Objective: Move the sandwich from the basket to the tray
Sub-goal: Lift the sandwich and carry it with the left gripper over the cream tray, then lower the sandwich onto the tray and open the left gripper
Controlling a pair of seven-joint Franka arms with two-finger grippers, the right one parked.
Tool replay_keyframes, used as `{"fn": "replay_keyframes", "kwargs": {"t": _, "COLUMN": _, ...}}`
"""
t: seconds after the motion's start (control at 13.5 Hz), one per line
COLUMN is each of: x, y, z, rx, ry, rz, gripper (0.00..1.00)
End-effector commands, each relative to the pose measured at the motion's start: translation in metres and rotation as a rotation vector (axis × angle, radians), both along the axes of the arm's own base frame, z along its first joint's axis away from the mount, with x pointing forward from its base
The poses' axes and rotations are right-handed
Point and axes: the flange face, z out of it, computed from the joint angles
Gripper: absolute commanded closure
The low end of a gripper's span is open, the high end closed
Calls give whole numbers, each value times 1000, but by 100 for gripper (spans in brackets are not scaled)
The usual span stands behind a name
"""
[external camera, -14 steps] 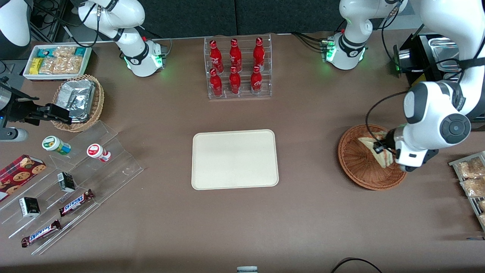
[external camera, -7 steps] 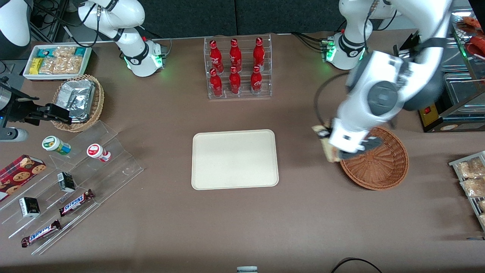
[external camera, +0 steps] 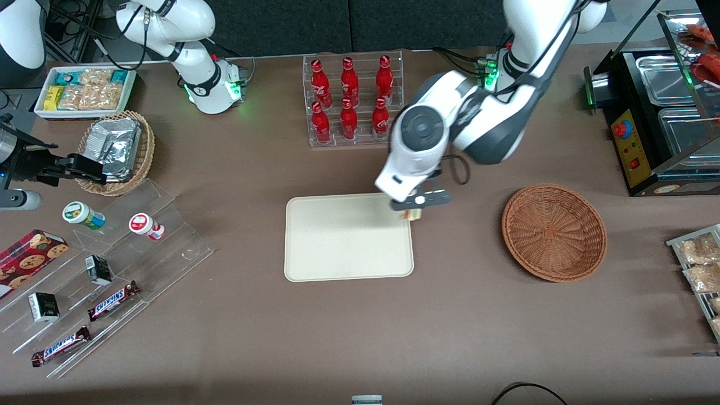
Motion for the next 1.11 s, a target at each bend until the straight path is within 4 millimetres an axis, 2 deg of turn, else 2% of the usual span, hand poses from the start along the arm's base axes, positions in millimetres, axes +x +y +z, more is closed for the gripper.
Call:
{"fn": "replay_keyframes", "kwargs": {"t": 0.0, "x": 20, "y": -42, "z": -25, "rx": -54, "ry": -21, "rz": 10, "gripper": 96}}
{"fn": "replay_keyframes", "kwargs": {"t": 0.15, "x": 22, "y": -65, "z": -52, "rx": -112, "ry": -62, "rz": 7, "gripper": 96}}
{"fn": "replay_keyframes", "kwargs": {"t": 0.37, "x": 26, "y": -86, "z": -93, "rx": -155, "ry": -98, "rz": 5, "gripper": 97}}
{"fn": "replay_keyframes", "kwargs": {"t": 0.59, "x": 38, "y": -97, "z": -135, "rx": -140, "ry": -156, "rz": -2, "gripper": 97}}
{"fn": "replay_keyframes", "kwargs": {"t": 0.66, "x": 34, "y": -105, "z": -147, "rx": -131, "ry": -161, "rz": 2, "gripper": 97}}
{"fn": "replay_keyframes", "kwargs": {"t": 0.81, "x": 29, "y": -108, "z": -166, "rx": -87, "ry": -176, "rz": -7, "gripper": 97}}
{"fn": "replay_keyframes", "kwargs": {"t": 0.96, "x": 12, "y": -119, "z": -186, "rx": -50, "ry": -177, "rz": -26, "gripper": 96}}
{"fn": "replay_keyframes", "kwargs": {"t": 1.03, "x": 12, "y": -118, "z": -191, "rx": -44, "ry": -174, "rz": -18, "gripper": 92}}
